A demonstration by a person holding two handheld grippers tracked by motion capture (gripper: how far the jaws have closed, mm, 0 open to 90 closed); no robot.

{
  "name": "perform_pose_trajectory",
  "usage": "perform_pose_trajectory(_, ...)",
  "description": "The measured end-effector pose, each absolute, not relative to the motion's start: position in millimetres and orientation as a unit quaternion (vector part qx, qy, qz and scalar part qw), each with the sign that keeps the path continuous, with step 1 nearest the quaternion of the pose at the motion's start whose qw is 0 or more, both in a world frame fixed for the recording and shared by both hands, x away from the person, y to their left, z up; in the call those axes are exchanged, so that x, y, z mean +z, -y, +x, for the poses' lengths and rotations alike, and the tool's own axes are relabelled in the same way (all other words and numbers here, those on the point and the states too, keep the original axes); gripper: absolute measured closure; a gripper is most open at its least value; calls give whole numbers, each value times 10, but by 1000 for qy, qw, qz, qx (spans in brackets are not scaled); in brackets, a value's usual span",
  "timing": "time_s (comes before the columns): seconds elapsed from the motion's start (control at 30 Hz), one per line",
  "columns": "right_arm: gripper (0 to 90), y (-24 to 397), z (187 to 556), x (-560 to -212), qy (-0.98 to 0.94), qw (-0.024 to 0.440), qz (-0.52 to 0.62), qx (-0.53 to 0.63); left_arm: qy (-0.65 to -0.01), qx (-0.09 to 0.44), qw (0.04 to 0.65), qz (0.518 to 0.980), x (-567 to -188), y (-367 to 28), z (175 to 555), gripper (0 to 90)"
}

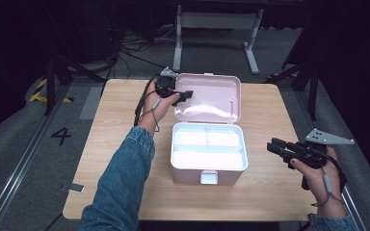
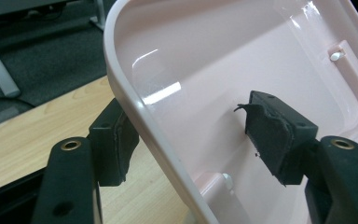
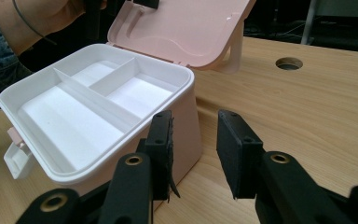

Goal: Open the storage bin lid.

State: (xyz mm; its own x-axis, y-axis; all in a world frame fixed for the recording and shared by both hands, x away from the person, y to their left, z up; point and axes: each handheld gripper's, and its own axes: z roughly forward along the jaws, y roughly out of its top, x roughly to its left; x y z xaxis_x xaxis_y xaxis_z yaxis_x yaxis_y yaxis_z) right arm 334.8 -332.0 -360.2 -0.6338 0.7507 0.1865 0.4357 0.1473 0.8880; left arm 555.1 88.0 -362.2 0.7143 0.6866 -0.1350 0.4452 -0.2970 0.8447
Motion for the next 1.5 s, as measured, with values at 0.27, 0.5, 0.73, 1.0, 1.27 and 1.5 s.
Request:
perform_pose_trajectory(0.27, 671, 3328, 3350, -3603, -742, 153, 399, 516, -377, 104, 465, 794, -3744, -891, 5580, 345)
perform_pose_trajectory(0.5, 668, 3316, 3362, -3622, -744, 152, 399, 514, -401, 85, 442, 798, -3809, -879, 5592, 338)
perform_pose_trajectory(0.73, 665, 3314, 3360, -3623, -745, 150, 400, 513, -413, 75, 429, 800, -3836, -883, 5597, 338)
perform_pose_trajectory(1.0, 659, 3323, 3364, -3627, -744, 152, 398, 514, -436, 59, 396, 806, -3865, -863, 5611, 338)
perform_pose_trajectory(1.27, 641, 3316, 3358, -3623, -743, 152, 399, 516, -449, 47, 379, 808, -3891, -850, 5613, 316)
perform_pose_trajectory(1.5, 629, 3324, 3365, -3636, -743, 150, 401, 514, -454, 75, 360, 811, -3892, -833, 5593, 232)
